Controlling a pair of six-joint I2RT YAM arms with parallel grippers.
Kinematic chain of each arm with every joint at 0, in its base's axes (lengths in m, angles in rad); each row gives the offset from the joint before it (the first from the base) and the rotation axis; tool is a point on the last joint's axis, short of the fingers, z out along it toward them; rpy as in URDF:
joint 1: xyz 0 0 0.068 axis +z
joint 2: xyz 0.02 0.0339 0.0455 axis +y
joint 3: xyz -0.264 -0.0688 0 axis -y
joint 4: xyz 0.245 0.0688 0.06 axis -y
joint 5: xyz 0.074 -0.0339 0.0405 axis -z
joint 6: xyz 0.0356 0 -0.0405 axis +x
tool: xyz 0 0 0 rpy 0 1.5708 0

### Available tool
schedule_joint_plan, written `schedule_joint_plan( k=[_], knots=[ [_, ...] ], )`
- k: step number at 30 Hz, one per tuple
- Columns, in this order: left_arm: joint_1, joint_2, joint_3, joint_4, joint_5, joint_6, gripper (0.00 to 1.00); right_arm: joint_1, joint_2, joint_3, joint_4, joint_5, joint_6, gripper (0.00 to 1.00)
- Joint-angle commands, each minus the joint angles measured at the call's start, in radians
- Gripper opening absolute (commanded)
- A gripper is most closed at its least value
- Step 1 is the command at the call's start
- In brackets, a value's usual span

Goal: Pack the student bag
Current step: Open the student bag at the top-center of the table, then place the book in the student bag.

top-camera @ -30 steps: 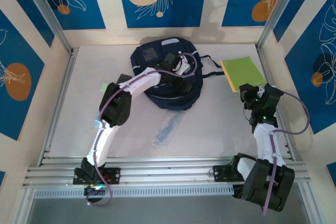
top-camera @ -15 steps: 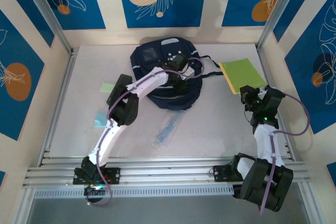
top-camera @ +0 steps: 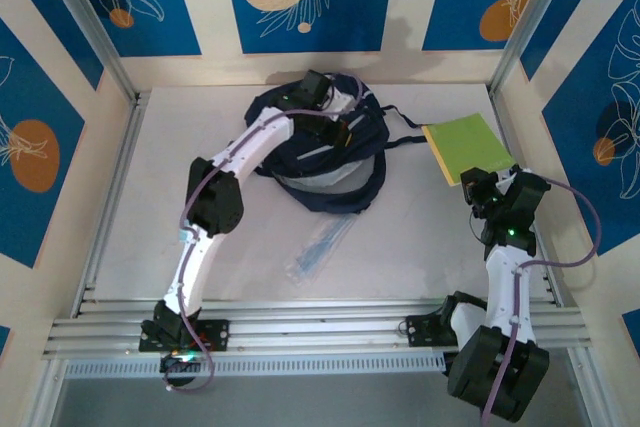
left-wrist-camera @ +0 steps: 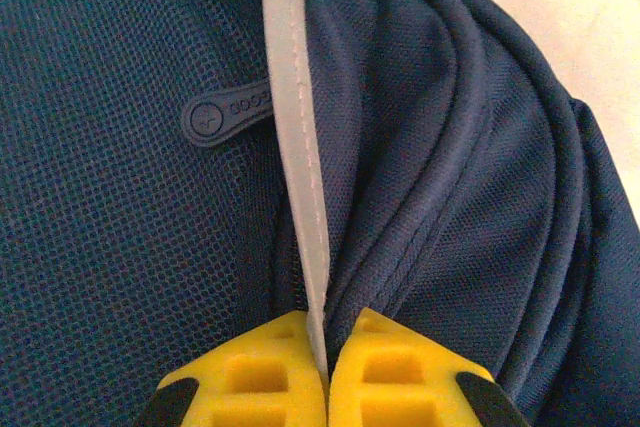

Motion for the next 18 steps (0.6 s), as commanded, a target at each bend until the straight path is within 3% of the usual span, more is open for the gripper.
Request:
schedule_joint_plan(
  k=[1,4,7,11,14,18],
  knots=[
    [0.037,-0.067,0.122,0.036,0.148,-0.12,0.0,0.049,-0.011,-0.001,-0.004,-0.043,-0.009,0.0],
    [0.062,-0.065,0.149,0.084,0.206,-0.177,0.0,0.164,-0.005,-0.048,0.073,-0.016,0.053,0.0],
    [0.067,-0.071,0.151,0.114,0.219,-0.197,0.0,0.341,0.021,-0.067,0.172,0.08,0.091,0.0],
    [0.066,-0.068,0.15,0.151,0.255,-0.241,0.0,0.551,0.147,-0.039,0.325,0.202,0.124,0.0],
    [0.062,-0.064,0.15,0.191,0.293,-0.294,0.0,0.617,0.307,0.038,0.401,0.228,0.137,0.0],
    [0.048,-0.071,0.149,0.219,0.299,-0.325,0.0,0.691,0.559,0.136,0.651,0.212,0.144,0.0]
  ],
)
